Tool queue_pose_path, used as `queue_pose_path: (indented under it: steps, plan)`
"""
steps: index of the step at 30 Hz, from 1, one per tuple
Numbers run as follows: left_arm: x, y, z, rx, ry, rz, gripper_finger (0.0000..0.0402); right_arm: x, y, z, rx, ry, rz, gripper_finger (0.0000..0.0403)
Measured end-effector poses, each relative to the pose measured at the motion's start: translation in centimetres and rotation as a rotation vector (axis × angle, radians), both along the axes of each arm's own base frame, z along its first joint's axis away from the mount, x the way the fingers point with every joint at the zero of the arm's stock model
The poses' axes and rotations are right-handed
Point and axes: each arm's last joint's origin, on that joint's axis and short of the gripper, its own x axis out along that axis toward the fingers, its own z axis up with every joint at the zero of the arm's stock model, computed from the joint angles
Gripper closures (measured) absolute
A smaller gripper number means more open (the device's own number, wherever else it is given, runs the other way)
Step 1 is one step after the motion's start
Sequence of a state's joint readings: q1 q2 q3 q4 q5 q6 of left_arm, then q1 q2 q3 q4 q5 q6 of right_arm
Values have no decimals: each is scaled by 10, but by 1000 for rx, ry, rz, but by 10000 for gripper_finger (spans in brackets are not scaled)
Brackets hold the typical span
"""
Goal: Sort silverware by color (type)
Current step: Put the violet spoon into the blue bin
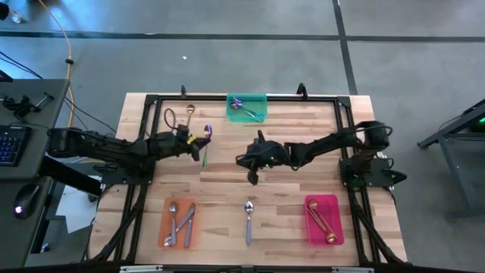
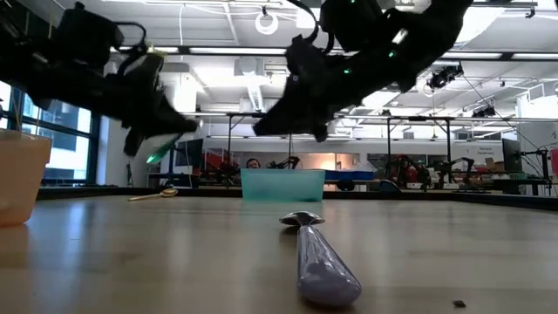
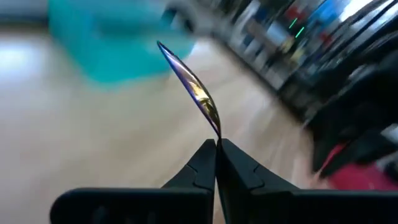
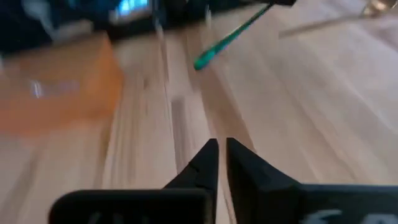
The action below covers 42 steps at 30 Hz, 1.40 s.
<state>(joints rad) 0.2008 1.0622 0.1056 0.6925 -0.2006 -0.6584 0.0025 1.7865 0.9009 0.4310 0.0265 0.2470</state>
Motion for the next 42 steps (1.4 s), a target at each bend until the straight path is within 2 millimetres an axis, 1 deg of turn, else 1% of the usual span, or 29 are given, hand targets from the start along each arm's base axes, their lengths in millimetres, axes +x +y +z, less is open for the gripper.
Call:
queue_pose_path:
  steps: [2, 5, 9, 12, 15, 18, 22, 25, 27, 29, 33, 34, 35, 39, 42]
  plan:
    - [1, 3, 9, 69, -76, 6, 400, 7, -5, -2, 38, -87, -17, 370]
    - [2, 6, 23, 172, -182, -9, 400, 18, -13, -2, 72, -176, -49, 329]
    - [1, 9, 35, 263, -270, -19, 401, 39, -26, 13, 86, -253, -77, 269]
    - [0, 11, 42, 323, -332, -40, 401, 53, -34, 25, 58, -297, -83, 234]
    - [-1, 11, 47, 365, -373, -71, 401, 64, -41, 39, -1, -346, -78, 214]
    - [-2, 10, 51, 404, -401, -82, 401, 74, -47, 47, -33, -368, -50, 211]
    - [-3, 10, 53, 437, -413, -79, 401, 88, -57, 50, -8, -374, 31, 218]
    - [-3, 10, 53, 448, -415, -79, 401, 99, -64, 50, 5, -359, 75, 232]
    - [-3, 10, 53, 449, -416, -78, 401, 105, -67, 49, 6, -343, 111, 250]
    - [-3, 10, 54, 455, -414, -78, 401, 108, -69, 50, -1, -327, 116, 280]
    - [-3, 10, 53, 461, -406, -80, 402, 109, -68, 50, -52, -313, 126, 369]
    - [-3, 10, 53, 466, -405, -84, 402, 109, -69, 50, -62, -308, 125, 385]
    - [-2, 10, 53, 470, -404, -87, 401, 108, -68, 51, -75, -302, 129, 392]
    - [-2, 10, 51, 470, -376, -80, 390, 104, -70, 53, -98, -239, 100, 383]
    - [-1, 11, 48, 478, -341, -84, 371, 97, -75, 58, -153, -157, 27, 398]
